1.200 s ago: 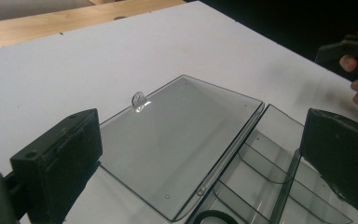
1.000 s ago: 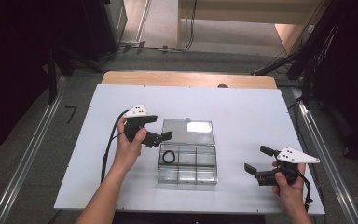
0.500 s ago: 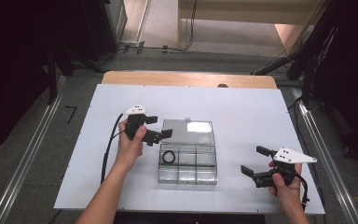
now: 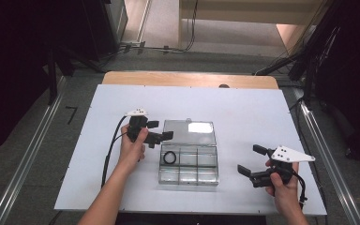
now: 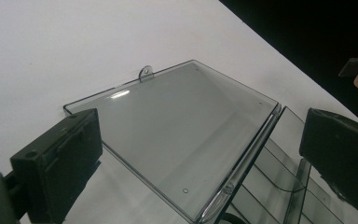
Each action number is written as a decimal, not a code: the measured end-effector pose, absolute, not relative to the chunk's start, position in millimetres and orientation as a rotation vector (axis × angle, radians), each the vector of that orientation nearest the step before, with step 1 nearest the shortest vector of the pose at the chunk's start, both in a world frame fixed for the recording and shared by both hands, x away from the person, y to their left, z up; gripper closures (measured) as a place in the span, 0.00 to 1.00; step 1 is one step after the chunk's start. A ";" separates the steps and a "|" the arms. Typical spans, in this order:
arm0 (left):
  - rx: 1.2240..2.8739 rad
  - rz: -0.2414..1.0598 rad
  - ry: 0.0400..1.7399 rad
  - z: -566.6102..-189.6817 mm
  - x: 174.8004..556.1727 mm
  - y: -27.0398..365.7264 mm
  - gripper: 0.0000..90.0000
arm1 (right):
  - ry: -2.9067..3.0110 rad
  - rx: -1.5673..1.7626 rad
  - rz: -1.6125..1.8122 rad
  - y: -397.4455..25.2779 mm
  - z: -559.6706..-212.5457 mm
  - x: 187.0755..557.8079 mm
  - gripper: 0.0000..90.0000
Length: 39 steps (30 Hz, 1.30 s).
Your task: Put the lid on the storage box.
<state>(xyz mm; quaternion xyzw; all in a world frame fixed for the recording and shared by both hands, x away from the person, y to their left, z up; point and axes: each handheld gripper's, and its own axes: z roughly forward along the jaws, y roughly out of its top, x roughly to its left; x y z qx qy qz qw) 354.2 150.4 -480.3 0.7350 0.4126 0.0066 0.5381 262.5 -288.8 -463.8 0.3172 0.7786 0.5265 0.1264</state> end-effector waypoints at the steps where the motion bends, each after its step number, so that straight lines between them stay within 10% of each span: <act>1: 1.747 0.015 0.986 -481.2 354.5 149.7 0.00 | 2.267 0.919 1.537 -287.9 -463.2 262.6 0.00; 39: 1.769 -0.044 1.022 -490.8 356.3 139.7 0.00 | 2.292 0.866 1.597 -248.0 -435.7 301.8 0.00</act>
